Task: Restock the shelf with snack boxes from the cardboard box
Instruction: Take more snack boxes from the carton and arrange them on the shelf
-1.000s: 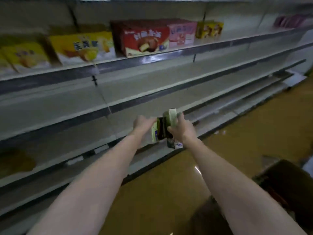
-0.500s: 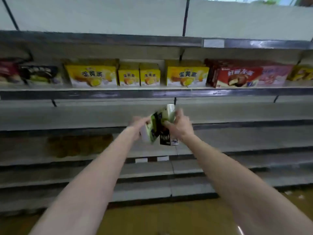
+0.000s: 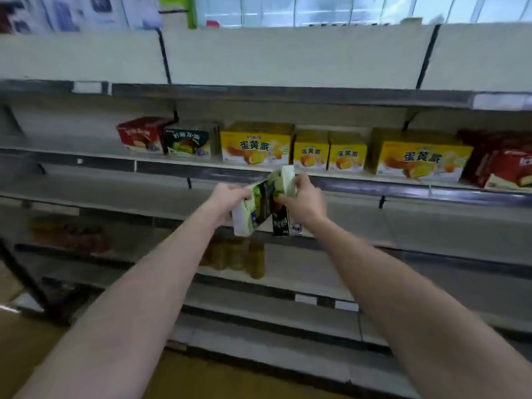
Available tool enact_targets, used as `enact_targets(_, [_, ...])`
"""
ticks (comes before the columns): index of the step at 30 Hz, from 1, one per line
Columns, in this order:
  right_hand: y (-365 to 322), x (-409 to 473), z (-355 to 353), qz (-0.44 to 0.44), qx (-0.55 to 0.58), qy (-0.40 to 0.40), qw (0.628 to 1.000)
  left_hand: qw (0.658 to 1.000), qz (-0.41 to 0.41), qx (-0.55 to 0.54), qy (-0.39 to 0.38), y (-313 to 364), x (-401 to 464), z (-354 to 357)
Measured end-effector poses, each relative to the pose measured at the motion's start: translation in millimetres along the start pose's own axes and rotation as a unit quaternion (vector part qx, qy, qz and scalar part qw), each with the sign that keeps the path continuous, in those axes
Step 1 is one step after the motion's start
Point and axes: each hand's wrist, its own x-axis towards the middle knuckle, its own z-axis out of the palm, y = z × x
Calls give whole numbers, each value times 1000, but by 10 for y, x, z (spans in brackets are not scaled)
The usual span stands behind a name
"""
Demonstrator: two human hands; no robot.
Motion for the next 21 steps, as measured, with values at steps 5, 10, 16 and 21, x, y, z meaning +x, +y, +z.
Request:
enact_targets(5, [-552,416,429,-32,64,-8,997,999,30,36,27,135,421,-693])
enact_targets(10, [-971,899,784,-76,70,-14,995,997,-4,67,-35,43,1319,-1482])
enact_targets(16, [-1454,1368,1230,-114,138,-36,983,1000,-1,9,4,459,1311,-1950])
enact_targets(21, [-1812,1586,1570,-102,181,-62,976,998,2,-45,48,397,1589,-2360])
